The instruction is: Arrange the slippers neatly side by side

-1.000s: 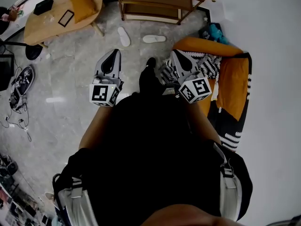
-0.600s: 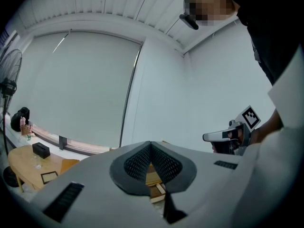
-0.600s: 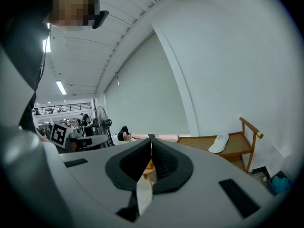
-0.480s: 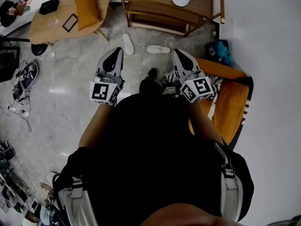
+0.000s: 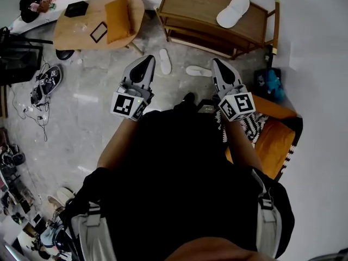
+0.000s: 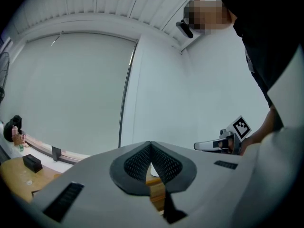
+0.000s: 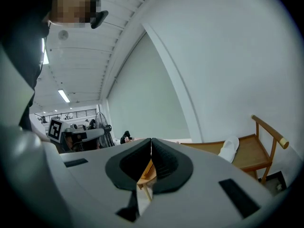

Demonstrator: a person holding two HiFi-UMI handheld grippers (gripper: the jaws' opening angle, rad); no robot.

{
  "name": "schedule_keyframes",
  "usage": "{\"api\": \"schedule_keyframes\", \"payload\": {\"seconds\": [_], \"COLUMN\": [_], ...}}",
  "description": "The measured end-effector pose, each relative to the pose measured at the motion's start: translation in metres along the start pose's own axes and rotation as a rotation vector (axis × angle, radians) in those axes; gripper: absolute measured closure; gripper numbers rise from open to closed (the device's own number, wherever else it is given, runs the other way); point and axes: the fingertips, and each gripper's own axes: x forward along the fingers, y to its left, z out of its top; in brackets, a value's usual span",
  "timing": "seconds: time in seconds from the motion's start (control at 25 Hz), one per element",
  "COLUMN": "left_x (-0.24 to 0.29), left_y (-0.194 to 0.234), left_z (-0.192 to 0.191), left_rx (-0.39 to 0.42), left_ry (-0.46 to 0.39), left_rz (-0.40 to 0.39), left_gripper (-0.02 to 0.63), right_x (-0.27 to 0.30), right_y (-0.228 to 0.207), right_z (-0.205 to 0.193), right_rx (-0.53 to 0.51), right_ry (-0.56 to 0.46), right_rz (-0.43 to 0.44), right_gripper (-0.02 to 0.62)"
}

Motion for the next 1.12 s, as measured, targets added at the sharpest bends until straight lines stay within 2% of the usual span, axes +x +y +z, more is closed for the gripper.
{"api": "schedule_keyframes", "payload": {"seconds": [0.12,0.36,0.48,0.6,0.72,0.84,0.92,1.12], "left_x": [0.019,0.056,0.068,0.075,0.082,0.086,0.089,0.101], "left_y": [0.009,0.031,0.041,0.060,0.083,0.093,0.102,0.121], "left_z": [-0.003,-0.008,-0.015,-0.034,-0.069,-0.114,-0.141,-0.187], "left_rx": [-0.026,0.006,0.051,0.072,0.107,0.050,0.017,0.052], "left_ry": [0.006,0.042,0.054,0.086,0.162,0.257,0.317,0.362], "left_rz": [0.015,0.006,-0.040,-0.092,-0.181,-0.322,-0.383,-0.519], "left_gripper": [0.592,0.592,0.592,0.592,0.592,0.592,0.592,0.592], "right_x": [0.004,0.021,0.032,0.045,0.059,0.050,0.048,0.065], "right_y": [-0.020,-0.042,-0.046,-0.046,-0.051,-0.049,-0.040,-0.033], "right_z": [-0.003,-0.019,-0.027,-0.037,-0.055,-0.079,-0.094,-0.148], "right_rx": [-0.014,-0.024,-0.031,-0.080,-0.120,-0.088,-0.071,-0.053], "right_ry": [-0.001,0.017,0.018,0.013,0.035,0.068,0.081,0.140], "right_rz": [-0.024,-0.073,-0.096,-0.109,-0.161,-0.266,-0.308,-0.348], "right_gripper": [0.563,0.563,0.563,0.563,0.563,0.563,0.563,0.563]}}
